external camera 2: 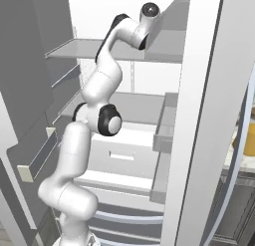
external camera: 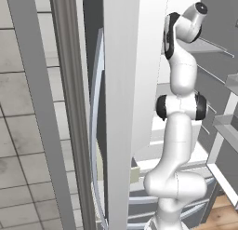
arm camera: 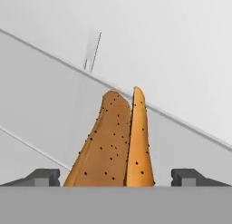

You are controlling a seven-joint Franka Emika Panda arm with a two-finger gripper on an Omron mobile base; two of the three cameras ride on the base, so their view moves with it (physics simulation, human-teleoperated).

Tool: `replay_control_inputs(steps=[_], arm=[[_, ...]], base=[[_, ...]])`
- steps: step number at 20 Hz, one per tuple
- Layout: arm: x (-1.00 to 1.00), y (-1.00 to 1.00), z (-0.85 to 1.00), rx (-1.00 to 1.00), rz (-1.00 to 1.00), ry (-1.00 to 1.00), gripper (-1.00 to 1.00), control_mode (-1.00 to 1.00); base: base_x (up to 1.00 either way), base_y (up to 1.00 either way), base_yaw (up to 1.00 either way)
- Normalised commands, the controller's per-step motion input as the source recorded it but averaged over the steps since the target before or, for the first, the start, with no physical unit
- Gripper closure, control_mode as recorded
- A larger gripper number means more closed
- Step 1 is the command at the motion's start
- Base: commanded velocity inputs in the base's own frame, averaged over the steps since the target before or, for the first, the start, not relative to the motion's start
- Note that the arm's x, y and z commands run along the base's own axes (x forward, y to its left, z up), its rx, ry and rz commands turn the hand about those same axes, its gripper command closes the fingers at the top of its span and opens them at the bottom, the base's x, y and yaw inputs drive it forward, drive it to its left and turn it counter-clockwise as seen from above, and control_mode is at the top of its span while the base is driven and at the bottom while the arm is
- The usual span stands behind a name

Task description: Move the tofu and hotdog bun from the second highest shelf to the top shelf to make space. Then, place the pitcher from the counter on the cleared second highest shelf.

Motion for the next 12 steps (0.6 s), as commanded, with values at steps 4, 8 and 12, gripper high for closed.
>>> replay_control_inputs(steps=[4,8,12], arm=[[-0.15,0.43,-0.56,-0.17,-0.07,-0.13,-1.00,-1.00],[-0.33,0.40,-0.94,-0.14,-0.14,-0.21,-1.00,-1.00],[-0.42,0.22,-1.00,-0.08,-0.19,-0.33,-1.00,-1.00]], base=[[0.00,0.00,0.00],[0.00,0.00,0.00],[0.00,0.00,0.00]])
